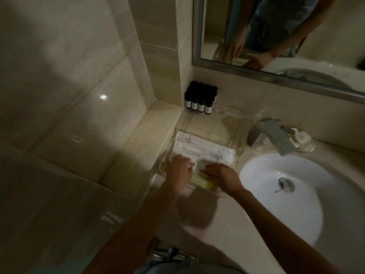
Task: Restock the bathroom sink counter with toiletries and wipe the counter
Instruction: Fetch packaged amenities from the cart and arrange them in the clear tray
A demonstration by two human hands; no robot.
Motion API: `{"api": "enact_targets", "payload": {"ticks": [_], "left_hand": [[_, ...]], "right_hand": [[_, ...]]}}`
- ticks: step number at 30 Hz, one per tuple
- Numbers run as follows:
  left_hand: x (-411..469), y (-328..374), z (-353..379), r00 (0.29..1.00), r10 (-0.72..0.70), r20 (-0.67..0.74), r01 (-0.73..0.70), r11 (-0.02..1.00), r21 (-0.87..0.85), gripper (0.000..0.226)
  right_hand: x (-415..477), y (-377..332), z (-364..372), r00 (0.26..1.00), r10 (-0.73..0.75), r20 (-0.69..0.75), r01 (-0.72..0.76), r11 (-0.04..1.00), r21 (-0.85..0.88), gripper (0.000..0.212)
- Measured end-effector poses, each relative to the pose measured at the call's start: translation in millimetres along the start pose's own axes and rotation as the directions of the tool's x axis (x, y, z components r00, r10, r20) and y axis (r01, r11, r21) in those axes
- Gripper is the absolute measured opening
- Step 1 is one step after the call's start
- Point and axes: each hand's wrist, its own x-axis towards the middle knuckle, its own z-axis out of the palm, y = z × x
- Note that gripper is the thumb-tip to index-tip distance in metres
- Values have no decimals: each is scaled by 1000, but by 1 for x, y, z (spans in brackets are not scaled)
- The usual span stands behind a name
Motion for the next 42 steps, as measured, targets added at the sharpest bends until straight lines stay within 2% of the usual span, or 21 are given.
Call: {"api": "enact_targets", "payload": {"ticks": [4, 10, 16, 18, 21, 26, 29, 32, 35, 38, 42], "left_hand": [[16, 7, -8, 995, 33, 91, -23, 993, -114, 42], [28, 14, 0, 957, 60, 284, -33, 995, -99, 65], [33, 12, 1, 951, 73, 302, -49, 995, -89, 71], [28, 12, -3, 962, 77, 262, -45, 991, -127, 67], [14, 10, -7, 988, 60, 142, -34, 983, -179, 55], [-22, 8, -13, 997, -56, -56, 44, 979, -198, 47], [-54, 10, -17, 978, -106, -179, 62, 970, -236, 42], [-93, 10, -24, 956, -164, -243, 108, 967, -230, 31], [-136, 6, -21, 888, -212, -407, 75, 942, -328, 23], [-182, 24, -29, 830, -349, -436, 182, 907, -379, 13], [-227, 46, -32, 806, -462, -369, 292, 854, -431, 15]], "right_hand": [[7, -3, -8, 996, 68, -66, -64, 996, 54, 29], [22, -7, -5, 997, 81, -1, -80, 995, 63, 44], [27, -9, -12, 993, 115, 8, -115, 992, 57, 42], [24, -10, -15, 994, 105, 8, -106, 992, 71, 42], [18, -10, -19, 991, 103, -90, -93, 990, 108, 34], [4, -24, -26, 975, 109, -195, -75, 982, 171, 27], [-11, -33, -29, 979, 47, -197, -12, 984, 177, 25], [-29, -44, -27, 985, -13, -172, 52, 974, 221, 20], [-52, -56, -21, 989, -66, -132, 99, 961, 260, 19], [-78, -68, -16, 988, -102, -119, 132, 949, 286, 15], [-113, -86, -8, 976, -165, -144, 207, 911, 357, 11]]}}
